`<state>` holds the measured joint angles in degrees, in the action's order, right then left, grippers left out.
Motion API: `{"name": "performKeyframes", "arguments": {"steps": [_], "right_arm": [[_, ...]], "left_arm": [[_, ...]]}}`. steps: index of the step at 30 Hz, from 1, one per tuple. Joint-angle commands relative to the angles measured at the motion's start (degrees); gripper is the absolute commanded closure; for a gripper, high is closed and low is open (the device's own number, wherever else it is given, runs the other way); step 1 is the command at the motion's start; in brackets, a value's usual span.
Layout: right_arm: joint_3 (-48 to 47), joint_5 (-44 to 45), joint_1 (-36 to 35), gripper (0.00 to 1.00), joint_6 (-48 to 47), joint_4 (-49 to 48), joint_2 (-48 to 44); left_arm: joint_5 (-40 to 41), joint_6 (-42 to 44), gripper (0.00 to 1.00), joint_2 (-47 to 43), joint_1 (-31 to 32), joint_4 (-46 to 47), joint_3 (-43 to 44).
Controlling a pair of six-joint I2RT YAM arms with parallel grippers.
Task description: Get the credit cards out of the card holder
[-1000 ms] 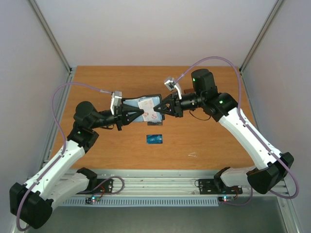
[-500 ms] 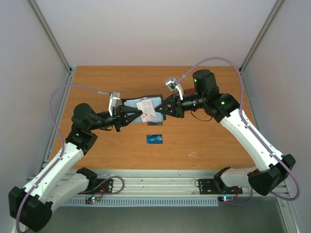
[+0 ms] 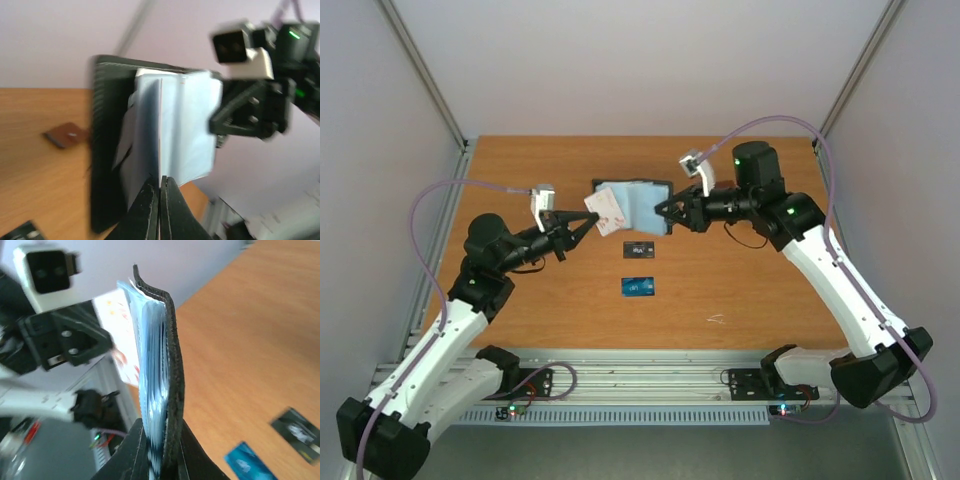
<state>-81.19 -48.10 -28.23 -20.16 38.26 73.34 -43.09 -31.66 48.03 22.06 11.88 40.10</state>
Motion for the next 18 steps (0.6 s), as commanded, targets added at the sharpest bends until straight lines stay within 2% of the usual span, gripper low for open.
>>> {"name": "performKeyframes", "arguments": {"steps": [1, 4, 7, 11, 18], "right_arm": [[3.2, 13.1, 6.4, 0.99, 12.8, -0.9, -3.5], [6.4, 21.1, 10.6, 0.99, 25.6, -0.5, -4.3], [8.0, 26.9, 11.1, 0.99, 31.0, 0.9, -4.7], [9.7, 31.6, 11.2, 0.99, 32.4, 1.4, -6.2], [10.1, 31.4, 11.1, 0.99, 31.2, 3.4, -4.7]], "left_arm": [[17.8, -8.8, 1.0, -0.8, -3.5, -2.8, -3.2], [23.3, -18.8, 1.0, 0.4, -4.3, -3.6, -4.5], [30.5, -29.7, 1.0, 2.9, -6.0, -12.2, -5.3], [35.7, -43.4, 1.0, 7.6, -8.7, -19.5, -8.6], [38.8, -53.4, 1.0, 17.9, -9.3, -18.9, -11.0]]}}
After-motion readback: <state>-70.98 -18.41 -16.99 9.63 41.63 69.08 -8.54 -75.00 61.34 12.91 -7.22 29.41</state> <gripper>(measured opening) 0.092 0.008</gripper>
